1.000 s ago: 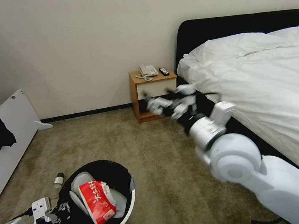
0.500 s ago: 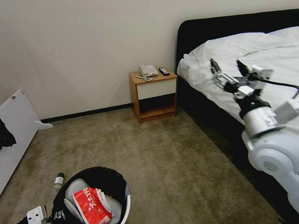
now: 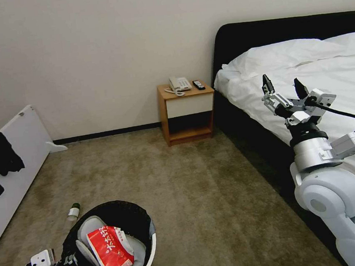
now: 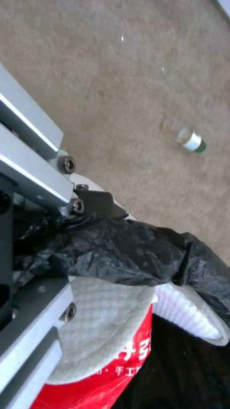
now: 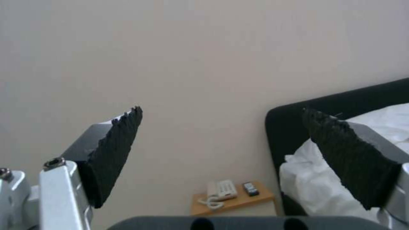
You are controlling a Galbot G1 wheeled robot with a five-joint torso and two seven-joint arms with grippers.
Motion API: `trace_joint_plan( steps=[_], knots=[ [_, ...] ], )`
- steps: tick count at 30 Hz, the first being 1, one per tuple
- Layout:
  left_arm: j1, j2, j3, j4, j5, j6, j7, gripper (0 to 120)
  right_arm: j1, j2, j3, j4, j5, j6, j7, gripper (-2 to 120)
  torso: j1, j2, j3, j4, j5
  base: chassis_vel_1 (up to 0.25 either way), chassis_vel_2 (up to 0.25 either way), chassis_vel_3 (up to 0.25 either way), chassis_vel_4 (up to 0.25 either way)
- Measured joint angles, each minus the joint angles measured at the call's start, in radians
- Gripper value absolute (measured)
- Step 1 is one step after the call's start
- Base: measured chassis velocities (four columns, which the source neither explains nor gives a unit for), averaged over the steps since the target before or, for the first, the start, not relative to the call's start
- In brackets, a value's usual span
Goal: Pick up the trash bin, then pick up the garbage from the floor and place it into the trash bin.
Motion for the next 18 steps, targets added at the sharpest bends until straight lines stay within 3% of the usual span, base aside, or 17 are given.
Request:
trace_joint_plan(
  steps=[3,9,18],
  knots=[
    [-0.004,-0.003,-0.001,-0.001,0.001,-0.001,0.001,2,-0.021,-0.001,0.006,0.007,-0.019,-0.009,0.0,95,0.0,0.0,0.0,0.0001,0.0,0.07,0.063,0.065,0.07],
    [-0.011,-0.02,0.006,-0.002,0.024,-0.003,0.008,2,-0.164,0.002,0.031,0.036,-0.191,-0.019,-0.049,95,0.0,0.0,0.0,-0.0003,0.0001,0.088,0.093,0.081,0.087],
    [-0.013,-0.034,0.013,-0.001,0.057,-0.012,0.022,2,-0.293,0.032,0.058,0.059,-0.307,-0.021,-0.072,95,0.0,0.0,0.0,-0.0001,0.0002,0.107,0.113,0.106,0.112]
  ],
)
